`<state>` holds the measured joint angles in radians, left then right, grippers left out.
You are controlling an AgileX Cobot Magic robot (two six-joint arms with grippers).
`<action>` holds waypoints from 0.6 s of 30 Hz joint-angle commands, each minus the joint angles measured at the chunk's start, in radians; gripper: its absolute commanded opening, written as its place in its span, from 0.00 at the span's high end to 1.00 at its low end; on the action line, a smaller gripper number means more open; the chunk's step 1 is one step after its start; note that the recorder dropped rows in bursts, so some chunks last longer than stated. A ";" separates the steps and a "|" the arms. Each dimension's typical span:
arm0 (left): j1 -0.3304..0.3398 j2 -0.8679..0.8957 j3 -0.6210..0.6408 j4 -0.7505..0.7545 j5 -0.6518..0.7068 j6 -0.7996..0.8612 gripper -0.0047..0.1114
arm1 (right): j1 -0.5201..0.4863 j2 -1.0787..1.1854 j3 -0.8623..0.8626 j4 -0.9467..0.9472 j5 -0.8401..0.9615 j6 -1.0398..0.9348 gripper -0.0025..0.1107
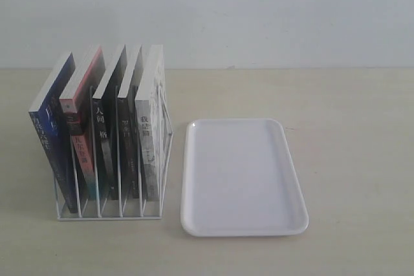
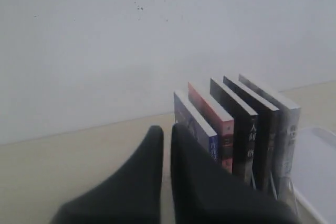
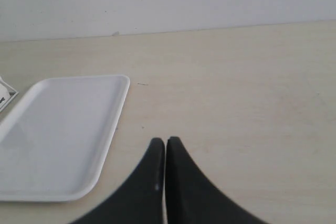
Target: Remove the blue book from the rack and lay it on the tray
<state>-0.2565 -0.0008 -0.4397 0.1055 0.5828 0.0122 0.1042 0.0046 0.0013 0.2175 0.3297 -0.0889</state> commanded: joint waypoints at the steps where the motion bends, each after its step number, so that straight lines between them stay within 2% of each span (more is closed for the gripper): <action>1: 0.004 0.001 -0.024 -0.096 -0.016 0.003 0.92 | -0.003 -0.005 -0.001 -0.004 -0.007 0.002 0.98; 4: 0.004 0.001 -0.024 -0.116 -0.128 0.003 0.92 | -0.003 -0.005 -0.001 -0.004 -0.007 0.002 0.98; 7: 0.004 0.001 -0.024 -0.175 -0.135 0.003 0.92 | -0.003 -0.005 -0.001 -0.004 -0.007 0.002 0.98; 8: 0.004 0.001 -0.024 -0.218 -0.130 0.003 0.92 | -0.003 -0.005 -0.001 -0.004 -0.007 0.002 0.98; 10: 0.004 0.001 -0.024 -0.412 -0.164 -0.006 0.92 | -0.003 -0.005 -0.001 -0.004 -0.007 0.002 0.98; 12: 0.004 0.015 -0.072 -0.528 -0.201 0.172 0.92 | -0.003 -0.005 -0.001 -0.004 -0.007 0.002 0.98; 14: 0.004 0.129 -0.200 -0.540 -0.131 0.285 0.92 | -0.003 -0.005 -0.001 -0.004 -0.007 0.002 0.98; 18: 0.004 0.410 -0.516 -0.524 0.171 0.246 0.92 | -0.003 -0.005 -0.001 -0.004 -0.007 0.002 0.98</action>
<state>-0.2565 0.2651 -0.7880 -0.4190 0.5840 0.2526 0.1042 0.0046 0.0013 0.2175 0.3297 -0.0889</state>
